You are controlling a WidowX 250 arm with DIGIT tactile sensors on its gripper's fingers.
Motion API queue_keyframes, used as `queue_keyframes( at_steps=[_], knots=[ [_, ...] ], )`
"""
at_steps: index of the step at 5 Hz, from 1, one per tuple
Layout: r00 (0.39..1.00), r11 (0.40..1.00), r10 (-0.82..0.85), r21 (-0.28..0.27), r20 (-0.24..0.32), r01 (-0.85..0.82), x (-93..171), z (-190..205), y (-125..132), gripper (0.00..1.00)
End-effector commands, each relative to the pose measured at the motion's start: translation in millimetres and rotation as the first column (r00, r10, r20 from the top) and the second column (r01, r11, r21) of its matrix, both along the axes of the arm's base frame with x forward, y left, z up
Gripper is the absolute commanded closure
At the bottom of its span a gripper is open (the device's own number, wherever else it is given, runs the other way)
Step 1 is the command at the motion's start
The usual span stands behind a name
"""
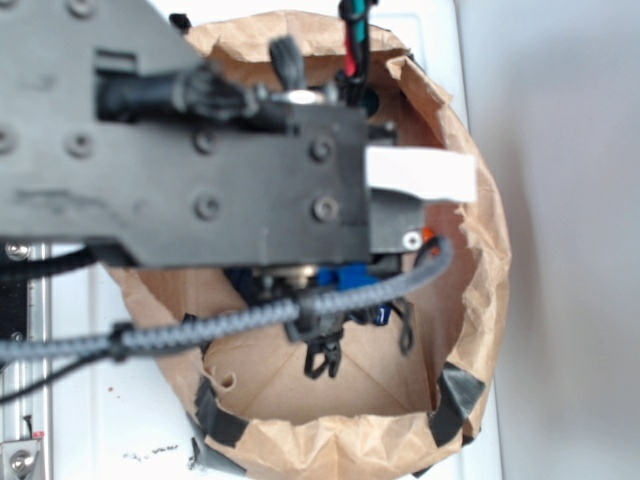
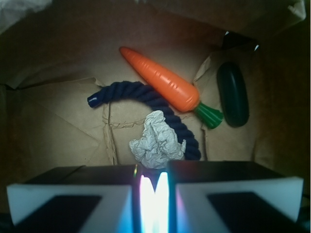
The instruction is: Grab the white paper.
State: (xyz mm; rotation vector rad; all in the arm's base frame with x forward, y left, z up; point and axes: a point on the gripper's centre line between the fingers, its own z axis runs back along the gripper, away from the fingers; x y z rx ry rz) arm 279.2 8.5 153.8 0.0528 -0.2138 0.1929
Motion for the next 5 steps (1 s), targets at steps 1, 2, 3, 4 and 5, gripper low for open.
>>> queue_keyframes(
  at_steps=[1,2,3,4,5],
  knots=[
    [0.997,0.997,0.076,-0.019,-0.007,-0.076,6.9,-15.3,10.7,0.00],
    [0.998,0.998,0.056,0.004,-0.001,-0.056,7.1,-33.2,5.4,0.00],
    [0.998,0.998,0.057,0.035,0.011,-0.058,9.6,-49.8,2.0,0.00],
    [0.998,0.996,0.061,0.060,0.028,-0.062,14.6,-62.7,2.0,0.00],
    [0.998,0.996,0.056,0.074,0.029,-0.058,18.8,-75.0,7.5,0.00]
  ],
)
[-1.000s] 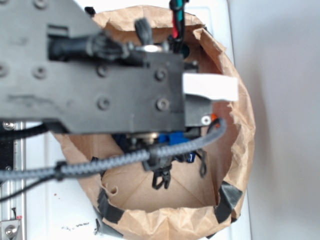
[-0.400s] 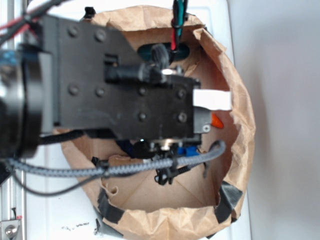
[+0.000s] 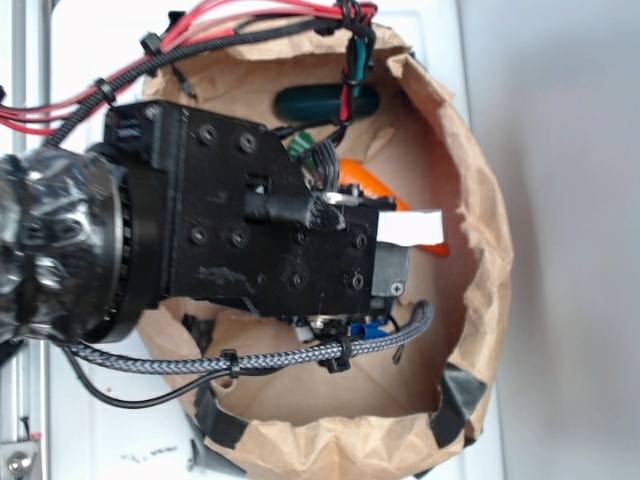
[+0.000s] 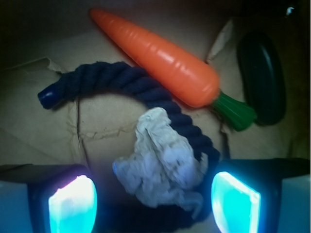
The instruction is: Grab the white paper.
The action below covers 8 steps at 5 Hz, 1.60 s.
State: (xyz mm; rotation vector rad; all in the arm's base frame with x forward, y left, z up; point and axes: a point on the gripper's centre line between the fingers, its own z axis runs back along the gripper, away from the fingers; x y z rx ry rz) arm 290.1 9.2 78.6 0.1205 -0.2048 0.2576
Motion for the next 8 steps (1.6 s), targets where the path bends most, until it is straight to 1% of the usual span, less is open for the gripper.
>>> queue_keyframes(
  at_steps=[1,2,3,4,5,6,8],
  knots=[
    [1.000,1.000,-0.009,-0.024,0.024,0.010,6.1,-11.8,11.2,0.00],
    [0.999,1.000,-0.001,-0.028,0.041,0.002,5.8,-25.2,12.2,0.00],
    [0.999,1.000,-0.013,0.004,0.040,0.013,4.2,-37.3,10.7,0.00],
    [0.999,0.999,-0.032,0.040,0.029,0.031,-2.5,-41.5,9.8,0.00],
    [0.999,0.999,-0.007,0.040,0.041,0.005,0.7,-42.6,8.3,0.81],
    [0.998,0.999,0.020,0.026,0.053,-0.022,3.0,-35.2,10.9,1.00],
    [0.997,0.999,0.036,0.031,0.070,-0.038,4.6,-35.5,11.5,1.00]
  ],
)
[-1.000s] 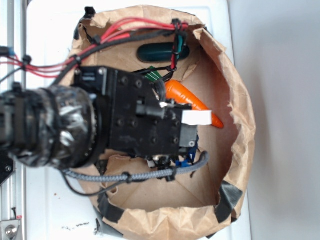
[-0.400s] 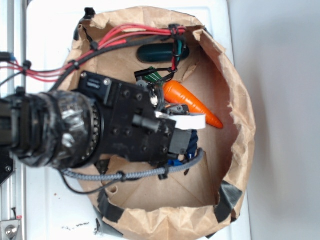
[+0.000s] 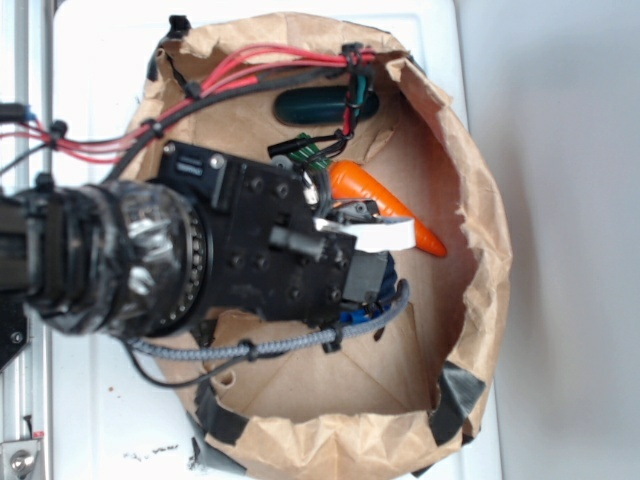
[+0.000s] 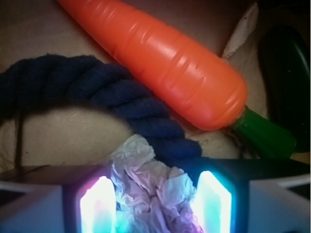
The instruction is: Grab the white paper.
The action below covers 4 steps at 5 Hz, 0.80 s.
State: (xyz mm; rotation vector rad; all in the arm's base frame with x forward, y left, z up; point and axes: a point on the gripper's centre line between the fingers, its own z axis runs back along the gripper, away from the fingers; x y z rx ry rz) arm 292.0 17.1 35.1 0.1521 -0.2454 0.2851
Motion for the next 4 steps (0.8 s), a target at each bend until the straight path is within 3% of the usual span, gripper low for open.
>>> queue_keyframes(
  at_steps=[1,2,4],
  knots=[
    [0.999,1.000,0.010,-0.004,0.035,-0.010,2.7,9.9,3.9,1.00],
    [1.000,1.000,0.007,-0.031,0.023,-0.007,2.0,22.8,6.1,1.00],
    [1.000,0.990,-0.003,-0.141,0.005,0.004,-7.7,109.5,-11.6,1.00]
  ],
)
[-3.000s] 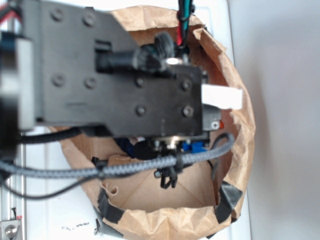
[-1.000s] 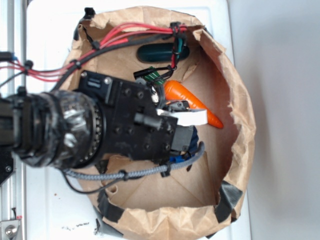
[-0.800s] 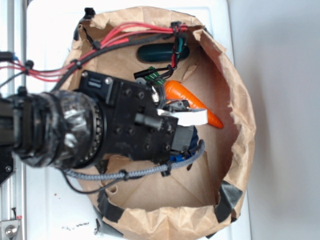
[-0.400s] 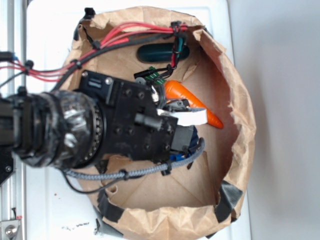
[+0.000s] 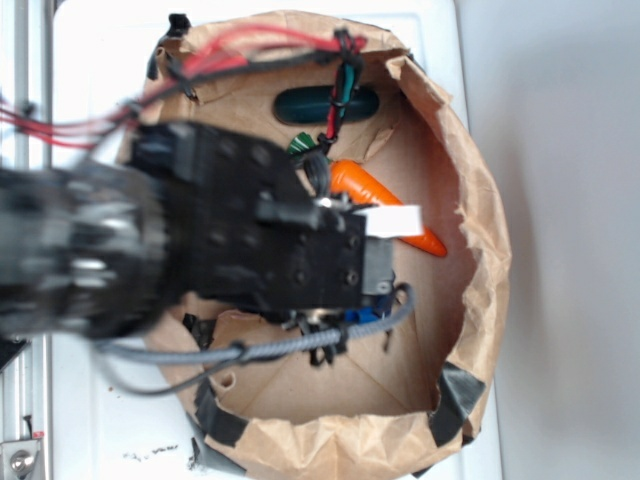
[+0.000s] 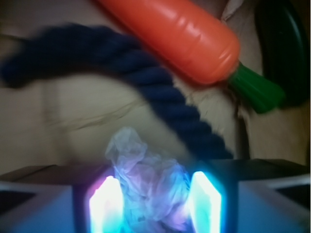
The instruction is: Grab the white paper.
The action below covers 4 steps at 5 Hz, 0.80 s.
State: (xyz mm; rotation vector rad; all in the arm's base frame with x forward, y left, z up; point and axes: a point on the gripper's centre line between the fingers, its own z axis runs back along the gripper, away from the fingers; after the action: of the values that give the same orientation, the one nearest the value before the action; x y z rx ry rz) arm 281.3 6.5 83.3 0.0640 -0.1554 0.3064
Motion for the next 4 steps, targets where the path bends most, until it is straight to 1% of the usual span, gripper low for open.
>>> queue_keyframes(
  at_steps=[1,2,3,4],
  knots=[
    [0.995,0.995,-0.030,-0.096,0.091,0.039,1.6,89.1,-0.6,1.00],
    [0.994,0.996,-0.034,-0.084,0.104,0.043,-0.4,95.6,-3.7,1.00],
    [0.997,0.998,-0.025,-0.054,0.074,0.029,-1.4,80.3,1.8,0.00],
    [0.996,0.999,-0.034,-0.017,0.086,0.036,-5.8,56.0,5.1,0.00]
  ],
)
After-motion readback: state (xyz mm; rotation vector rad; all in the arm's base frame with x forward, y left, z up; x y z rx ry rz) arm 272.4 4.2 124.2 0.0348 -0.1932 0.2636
